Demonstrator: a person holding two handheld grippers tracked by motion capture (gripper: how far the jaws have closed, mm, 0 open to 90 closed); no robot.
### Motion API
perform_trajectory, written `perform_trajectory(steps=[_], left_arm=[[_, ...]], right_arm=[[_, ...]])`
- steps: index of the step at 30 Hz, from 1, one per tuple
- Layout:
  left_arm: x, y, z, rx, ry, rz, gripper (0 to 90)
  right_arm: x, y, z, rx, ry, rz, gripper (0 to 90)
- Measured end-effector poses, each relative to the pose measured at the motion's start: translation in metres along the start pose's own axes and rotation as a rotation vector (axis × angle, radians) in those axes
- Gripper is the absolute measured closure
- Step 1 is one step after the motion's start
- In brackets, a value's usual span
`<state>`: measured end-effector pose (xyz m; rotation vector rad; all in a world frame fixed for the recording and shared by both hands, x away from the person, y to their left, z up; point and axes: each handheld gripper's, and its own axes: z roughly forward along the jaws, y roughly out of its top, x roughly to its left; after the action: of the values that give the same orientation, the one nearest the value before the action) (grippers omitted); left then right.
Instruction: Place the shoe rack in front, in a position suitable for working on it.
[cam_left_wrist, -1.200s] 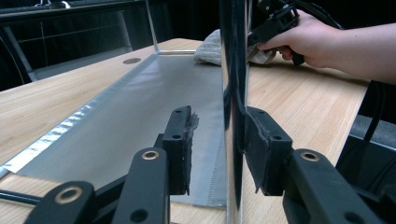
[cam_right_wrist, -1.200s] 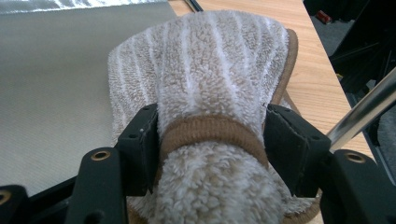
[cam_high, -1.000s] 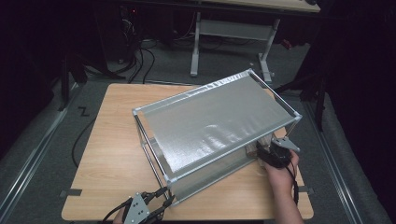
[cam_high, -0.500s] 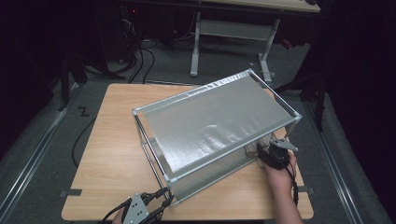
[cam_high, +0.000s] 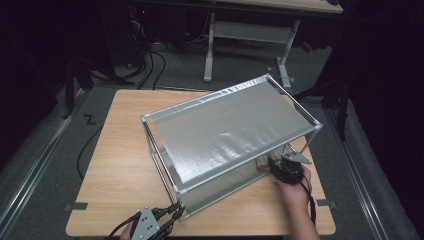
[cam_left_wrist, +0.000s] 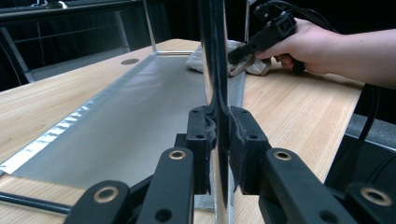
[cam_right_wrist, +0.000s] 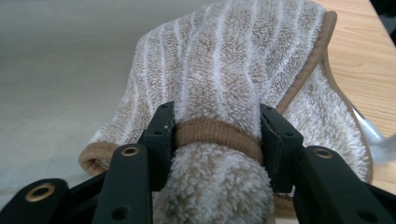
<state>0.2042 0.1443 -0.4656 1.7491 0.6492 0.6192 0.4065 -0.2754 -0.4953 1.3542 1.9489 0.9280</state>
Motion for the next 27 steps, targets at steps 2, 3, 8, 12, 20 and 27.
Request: perform_trajectory(steps=[2, 3, 8, 12, 20, 27], left_arm=[[0.000, 0.000, 0.000, -0.001, 0.003, -0.002, 78.7], [0.000, 0.000, 0.001, -0.001, 0.001, -0.007, 78.7], [0.002, 0.000, 0.001, -0.001, -0.009, -0.003, 78.7], [0.003, 0.000, 0.001, 0.002, -0.019, -0.002, 78.8], [0.002, 0.001, 0.004, -0.003, -0.017, -0.005, 78.6], [0.003, 0.000, 0.005, -0.005, -0.021, -0.009, 78.5]], right_arm=[[0.005, 0.000, -0.001, 0.004, 0.009, -0.003, 53.9], [0.007, 0.000, -0.001, 0.009, 0.012, -0.006, 53.9], [0.017, 0.001, -0.003, 0.020, 0.021, -0.003, 53.7], [0.027, 0.001, -0.006, 0.020, 0.028, -0.009, 53.7], [0.049, -0.004, -0.011, 0.000, 0.099, -0.033, 53.2], [0.066, -0.008, -0.014, -0.002, 0.118, -0.080, 51.4]])
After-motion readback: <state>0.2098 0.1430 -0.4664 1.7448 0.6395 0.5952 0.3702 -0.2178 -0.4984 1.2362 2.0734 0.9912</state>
